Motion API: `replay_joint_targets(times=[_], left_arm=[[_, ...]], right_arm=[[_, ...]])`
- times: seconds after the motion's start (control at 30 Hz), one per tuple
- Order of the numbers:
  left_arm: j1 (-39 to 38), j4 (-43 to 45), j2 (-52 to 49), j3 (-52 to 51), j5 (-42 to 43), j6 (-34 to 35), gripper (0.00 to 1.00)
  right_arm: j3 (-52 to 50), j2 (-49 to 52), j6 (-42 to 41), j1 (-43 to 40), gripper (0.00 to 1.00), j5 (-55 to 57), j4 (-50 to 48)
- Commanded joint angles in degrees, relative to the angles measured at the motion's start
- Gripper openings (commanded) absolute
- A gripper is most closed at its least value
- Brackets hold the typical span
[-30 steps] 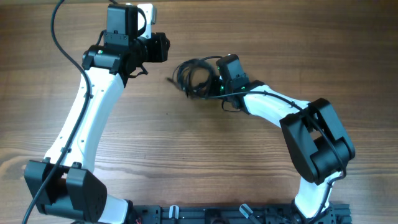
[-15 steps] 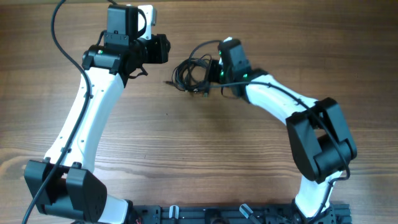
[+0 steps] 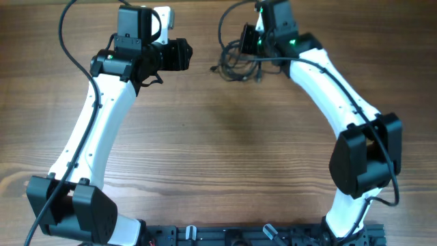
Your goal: Untangle cables
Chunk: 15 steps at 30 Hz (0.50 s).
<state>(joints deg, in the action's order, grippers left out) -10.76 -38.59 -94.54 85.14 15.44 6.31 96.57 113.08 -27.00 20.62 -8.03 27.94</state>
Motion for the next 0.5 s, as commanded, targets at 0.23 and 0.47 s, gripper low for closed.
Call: replay_joint_targets(times=[0.23,0.47], left_arm=[[0.11,-0.04,-2.95,0.74,17.57,-8.37,0.68],[0.02,0.44,-7.56,0.74,21.2,-10.64,0.68]], right_arm=[[13.29,-6.16,4.28,0.02,0.04,-4.15,8.44],[13.84,-10.58,5.05,0.02,0.04,-4.13,9.64]])
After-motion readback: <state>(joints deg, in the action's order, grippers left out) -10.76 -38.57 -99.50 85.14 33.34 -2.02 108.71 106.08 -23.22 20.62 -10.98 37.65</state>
